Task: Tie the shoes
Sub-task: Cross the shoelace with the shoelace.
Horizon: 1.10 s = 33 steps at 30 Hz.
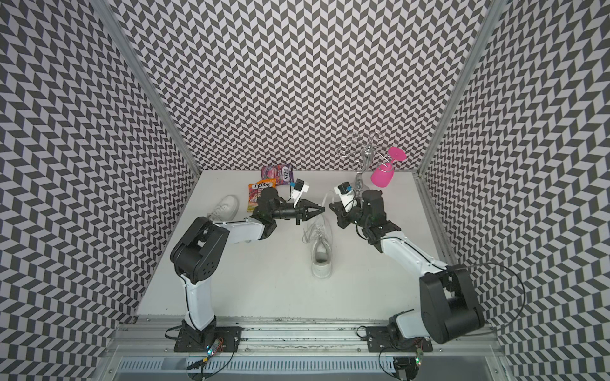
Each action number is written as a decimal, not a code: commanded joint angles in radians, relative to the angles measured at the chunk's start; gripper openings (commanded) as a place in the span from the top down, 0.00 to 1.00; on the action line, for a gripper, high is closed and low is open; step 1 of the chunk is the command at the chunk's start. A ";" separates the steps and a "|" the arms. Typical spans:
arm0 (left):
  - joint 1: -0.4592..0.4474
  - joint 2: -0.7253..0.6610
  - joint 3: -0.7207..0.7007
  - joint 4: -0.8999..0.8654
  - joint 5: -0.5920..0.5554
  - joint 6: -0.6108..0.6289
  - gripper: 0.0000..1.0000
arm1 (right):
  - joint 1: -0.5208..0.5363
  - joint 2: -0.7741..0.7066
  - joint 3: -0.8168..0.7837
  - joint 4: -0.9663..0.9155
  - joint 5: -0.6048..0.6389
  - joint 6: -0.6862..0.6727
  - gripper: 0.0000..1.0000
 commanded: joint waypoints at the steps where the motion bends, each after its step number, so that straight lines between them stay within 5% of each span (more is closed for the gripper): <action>1: 0.003 0.017 0.032 -0.025 0.002 0.001 1.00 | -0.001 -0.051 0.010 -0.018 -0.038 0.039 1.00; 7: 0.003 0.029 0.033 -0.025 -0.007 0.000 1.00 | 0.006 -0.062 0.001 0.052 -0.168 0.140 1.00; 20: 0.001 0.019 0.027 -0.022 -0.011 -0.022 1.00 | 0.084 -0.009 -0.091 0.422 -0.121 0.200 1.00; 33: 0.001 0.019 0.025 -0.004 -0.003 -0.040 1.00 | 0.107 0.062 -0.183 0.593 -0.100 0.196 1.00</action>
